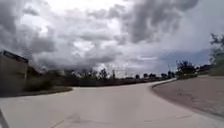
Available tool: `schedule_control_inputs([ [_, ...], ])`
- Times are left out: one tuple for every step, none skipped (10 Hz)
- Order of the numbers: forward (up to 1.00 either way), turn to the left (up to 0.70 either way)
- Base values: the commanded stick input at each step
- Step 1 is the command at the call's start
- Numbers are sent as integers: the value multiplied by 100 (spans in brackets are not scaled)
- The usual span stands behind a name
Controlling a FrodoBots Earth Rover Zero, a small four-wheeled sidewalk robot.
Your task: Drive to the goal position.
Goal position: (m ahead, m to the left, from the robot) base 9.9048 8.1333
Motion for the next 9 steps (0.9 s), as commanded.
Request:
schedule_control_inputs([
  [85,0],
  [85,0],
  [85,0],
  [85,0],
  [85,0],
  [85,0],
  [85,0],
  [85,0],
  [85,0],
])
